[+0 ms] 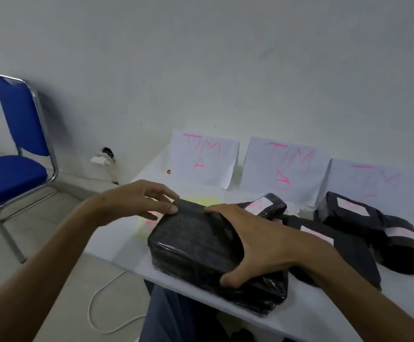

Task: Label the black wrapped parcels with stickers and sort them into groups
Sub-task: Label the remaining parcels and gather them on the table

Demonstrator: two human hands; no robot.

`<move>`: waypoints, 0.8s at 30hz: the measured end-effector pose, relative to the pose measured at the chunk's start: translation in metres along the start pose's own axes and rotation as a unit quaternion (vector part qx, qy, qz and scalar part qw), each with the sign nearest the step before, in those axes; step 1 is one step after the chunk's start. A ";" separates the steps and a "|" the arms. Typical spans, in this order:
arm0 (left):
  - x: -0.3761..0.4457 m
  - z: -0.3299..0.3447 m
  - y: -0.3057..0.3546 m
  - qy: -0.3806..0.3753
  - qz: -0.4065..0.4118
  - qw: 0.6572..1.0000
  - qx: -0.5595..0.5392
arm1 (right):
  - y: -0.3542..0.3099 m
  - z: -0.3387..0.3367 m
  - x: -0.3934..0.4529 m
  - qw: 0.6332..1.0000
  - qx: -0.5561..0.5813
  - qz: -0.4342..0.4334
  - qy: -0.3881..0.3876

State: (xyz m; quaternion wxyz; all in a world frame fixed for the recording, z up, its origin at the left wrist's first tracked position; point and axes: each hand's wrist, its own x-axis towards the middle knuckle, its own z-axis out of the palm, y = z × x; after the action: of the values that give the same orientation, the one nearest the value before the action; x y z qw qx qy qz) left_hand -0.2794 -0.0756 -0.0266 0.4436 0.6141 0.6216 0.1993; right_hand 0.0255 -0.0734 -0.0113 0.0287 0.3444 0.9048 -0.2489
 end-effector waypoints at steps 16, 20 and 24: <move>0.067 -0.010 -0.075 0.164 -0.048 0.949 0.266 | 0.000 -0.024 0.019 0.995 0.035 0.069 -0.057; 0.075 -0.011 -0.079 0.203 -0.022 0.949 0.239 | -0.004 -0.027 0.037 0.998 0.033 0.057 0.009; 0.079 0.001 -0.082 0.253 0.014 0.945 0.208 | -0.005 -0.035 0.065 0.996 0.037 0.038 0.075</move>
State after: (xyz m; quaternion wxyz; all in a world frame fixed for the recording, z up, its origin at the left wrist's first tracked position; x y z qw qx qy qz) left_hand -0.3156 -0.0154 -0.1162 0.1310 0.6310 0.7322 0.2203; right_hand -0.0227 -0.0199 0.0071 -0.0428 0.3973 0.8808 -0.2541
